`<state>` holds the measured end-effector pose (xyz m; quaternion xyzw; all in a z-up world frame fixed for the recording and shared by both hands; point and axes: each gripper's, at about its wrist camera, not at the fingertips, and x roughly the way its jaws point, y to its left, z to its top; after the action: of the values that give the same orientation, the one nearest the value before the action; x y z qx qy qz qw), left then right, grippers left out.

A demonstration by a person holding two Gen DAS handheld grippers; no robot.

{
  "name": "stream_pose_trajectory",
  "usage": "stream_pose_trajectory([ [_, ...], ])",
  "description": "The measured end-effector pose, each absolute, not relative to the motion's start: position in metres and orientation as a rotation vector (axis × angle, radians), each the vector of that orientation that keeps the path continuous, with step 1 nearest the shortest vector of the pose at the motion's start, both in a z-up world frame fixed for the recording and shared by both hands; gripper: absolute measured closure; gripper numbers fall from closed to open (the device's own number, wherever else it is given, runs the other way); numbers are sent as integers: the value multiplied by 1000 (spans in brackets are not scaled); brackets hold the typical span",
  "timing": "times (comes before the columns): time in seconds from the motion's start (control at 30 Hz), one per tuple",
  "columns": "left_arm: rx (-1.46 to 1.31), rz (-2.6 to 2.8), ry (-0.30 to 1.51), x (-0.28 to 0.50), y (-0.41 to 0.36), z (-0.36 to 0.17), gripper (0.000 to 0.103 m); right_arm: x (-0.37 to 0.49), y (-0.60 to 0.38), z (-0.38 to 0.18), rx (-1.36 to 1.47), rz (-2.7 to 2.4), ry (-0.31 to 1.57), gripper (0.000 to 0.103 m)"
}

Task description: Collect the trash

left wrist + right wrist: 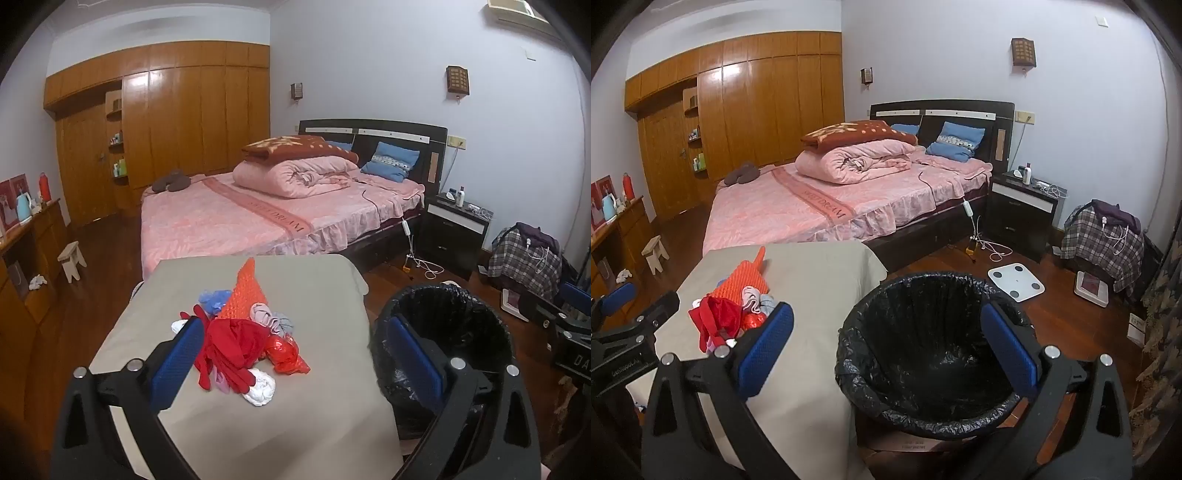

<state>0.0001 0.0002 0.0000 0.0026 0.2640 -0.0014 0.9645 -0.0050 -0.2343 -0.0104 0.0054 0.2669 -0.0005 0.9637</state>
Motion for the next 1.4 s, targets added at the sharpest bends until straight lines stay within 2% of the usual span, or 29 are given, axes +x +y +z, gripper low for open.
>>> stream_pose_trajectory([
  [1.4,13,4,532,0,1,0,6,-2,-233,-11,11,-3,557,5],
])
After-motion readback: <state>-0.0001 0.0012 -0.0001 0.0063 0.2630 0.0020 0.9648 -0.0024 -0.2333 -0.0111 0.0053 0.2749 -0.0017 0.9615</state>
